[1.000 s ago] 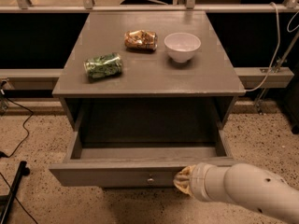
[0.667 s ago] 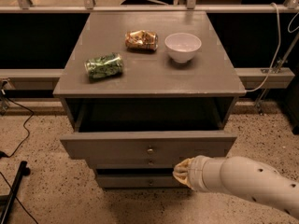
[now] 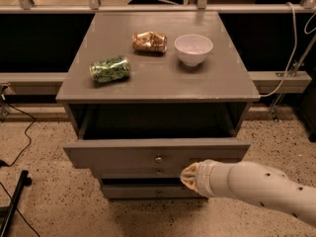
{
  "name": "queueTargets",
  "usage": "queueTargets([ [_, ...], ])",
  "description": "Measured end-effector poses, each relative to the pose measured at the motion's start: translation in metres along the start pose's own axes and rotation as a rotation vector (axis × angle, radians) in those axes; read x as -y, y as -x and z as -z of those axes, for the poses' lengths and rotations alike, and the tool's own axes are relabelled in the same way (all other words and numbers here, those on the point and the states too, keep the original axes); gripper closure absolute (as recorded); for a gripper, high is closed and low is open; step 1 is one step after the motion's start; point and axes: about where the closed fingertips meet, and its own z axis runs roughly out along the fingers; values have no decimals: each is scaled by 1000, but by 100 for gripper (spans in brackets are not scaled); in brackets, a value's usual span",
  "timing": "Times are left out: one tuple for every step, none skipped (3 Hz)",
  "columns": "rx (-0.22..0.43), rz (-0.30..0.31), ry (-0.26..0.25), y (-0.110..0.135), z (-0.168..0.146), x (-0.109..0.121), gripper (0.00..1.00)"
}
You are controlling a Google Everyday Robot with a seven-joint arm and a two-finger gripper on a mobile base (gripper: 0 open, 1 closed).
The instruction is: Close top drawer
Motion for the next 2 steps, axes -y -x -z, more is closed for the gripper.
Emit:
queueTargets([
  [35, 14, -32, -6, -21, 29, 100],
  [72, -11, -44, -18, -52, 55, 100],
])
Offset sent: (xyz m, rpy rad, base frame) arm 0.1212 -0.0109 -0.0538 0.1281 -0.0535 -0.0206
